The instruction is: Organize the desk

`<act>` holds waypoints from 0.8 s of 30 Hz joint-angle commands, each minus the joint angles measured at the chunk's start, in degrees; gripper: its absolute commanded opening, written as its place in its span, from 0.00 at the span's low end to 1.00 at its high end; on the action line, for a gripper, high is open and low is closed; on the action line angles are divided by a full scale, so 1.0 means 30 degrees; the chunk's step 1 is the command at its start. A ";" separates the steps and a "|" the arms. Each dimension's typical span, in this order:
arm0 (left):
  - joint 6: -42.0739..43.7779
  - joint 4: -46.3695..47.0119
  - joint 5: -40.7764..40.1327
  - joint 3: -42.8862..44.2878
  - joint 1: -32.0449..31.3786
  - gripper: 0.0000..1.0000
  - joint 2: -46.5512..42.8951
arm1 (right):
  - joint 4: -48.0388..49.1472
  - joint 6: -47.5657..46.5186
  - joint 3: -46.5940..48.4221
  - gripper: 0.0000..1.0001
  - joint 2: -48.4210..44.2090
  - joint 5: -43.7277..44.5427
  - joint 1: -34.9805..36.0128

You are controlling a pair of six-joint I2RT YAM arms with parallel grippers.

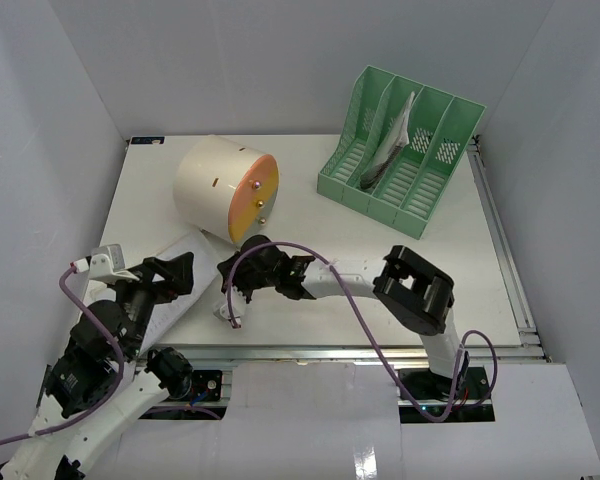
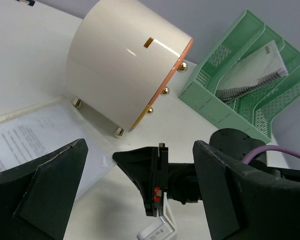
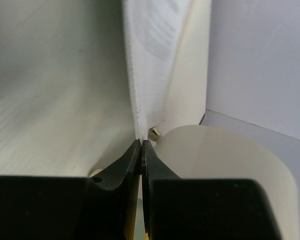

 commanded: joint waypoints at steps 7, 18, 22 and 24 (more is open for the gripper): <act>0.0496 0.0950 0.2154 0.1288 0.0041 0.98 0.1842 | -0.2327 0.4251 0.0995 0.08 -0.3556 -0.0259 0.0764; 0.1509 0.0220 0.3932 0.2479 0.0041 0.98 0.1977 | -0.3878 0.5322 0.4162 0.08 -0.3942 -0.0246 0.0459; 0.0929 -0.1917 0.3528 0.3404 0.0041 0.97 0.2408 | -0.4443 0.6136 0.3936 0.08 -0.4494 -0.0447 0.0278; 0.0503 -0.2822 0.3329 0.3629 0.0041 0.95 0.2528 | -0.4607 0.6435 0.3974 0.08 -0.4634 -0.0527 0.0116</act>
